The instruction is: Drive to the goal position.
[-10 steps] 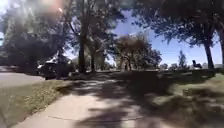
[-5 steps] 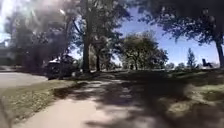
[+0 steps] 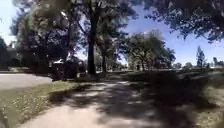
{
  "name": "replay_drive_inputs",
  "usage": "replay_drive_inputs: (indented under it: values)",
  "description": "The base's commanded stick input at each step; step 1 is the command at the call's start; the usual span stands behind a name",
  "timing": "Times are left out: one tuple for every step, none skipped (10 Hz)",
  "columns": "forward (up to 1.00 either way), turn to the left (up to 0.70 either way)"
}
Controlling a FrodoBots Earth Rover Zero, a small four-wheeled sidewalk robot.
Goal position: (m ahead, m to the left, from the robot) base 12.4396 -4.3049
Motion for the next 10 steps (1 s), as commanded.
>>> replay_drive_inputs:
  values:
    - [0.85,0.0]
    - [0.85,0.0]
    - [0.85,0.0]
    - [0.85,0.0]
    - [0.85,0.0]
    - [0.85,0.0]
    - [0.85,0.0]
    - [0.85,-0.01]
    - [0.85,-0.1]
    - [0.85,-0.25]
